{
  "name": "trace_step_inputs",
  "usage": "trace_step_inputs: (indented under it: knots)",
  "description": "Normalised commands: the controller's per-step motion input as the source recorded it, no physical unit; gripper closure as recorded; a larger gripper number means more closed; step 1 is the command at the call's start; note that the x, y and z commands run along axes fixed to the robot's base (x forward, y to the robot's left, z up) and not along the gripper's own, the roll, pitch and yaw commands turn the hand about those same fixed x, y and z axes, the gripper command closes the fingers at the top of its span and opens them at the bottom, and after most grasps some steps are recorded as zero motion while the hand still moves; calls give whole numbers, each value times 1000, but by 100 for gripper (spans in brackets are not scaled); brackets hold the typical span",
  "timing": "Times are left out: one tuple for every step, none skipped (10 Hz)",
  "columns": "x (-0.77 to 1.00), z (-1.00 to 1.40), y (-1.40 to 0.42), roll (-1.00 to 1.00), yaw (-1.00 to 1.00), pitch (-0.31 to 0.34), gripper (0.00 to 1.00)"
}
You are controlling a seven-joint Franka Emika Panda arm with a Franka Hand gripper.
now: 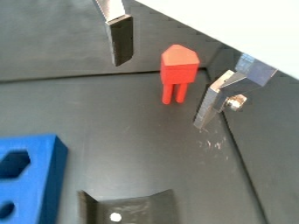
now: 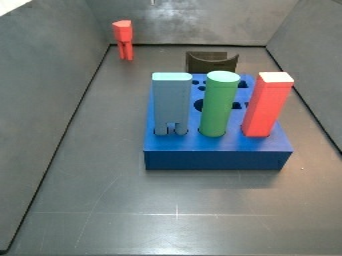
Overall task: Pick up the 3 prong object. Move up. Move to above the board. Insert the 3 prong object.
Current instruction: Pick up the 3 prong object.
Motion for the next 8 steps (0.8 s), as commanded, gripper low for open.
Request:
trace_step_inputs:
  knots:
    - [-11, -149, 180, -11, 963, -80, 0]
    - [-20, -146, 177, -14, 963, -73, 0]
    - [-46, -123, 186, -19, 966, -51, 0]
    - [-31, -171, 163, -37, 951, -63, 0]
    - [-54, -151, 163, -34, 960, -53, 0]
    - [-60, -149, 163, -31, 963, -50, 0]
    - [-63, -154, 163, -31, 969, -46, 0]
    - [-83, -197, 137, -14, 1000, -23, 0]
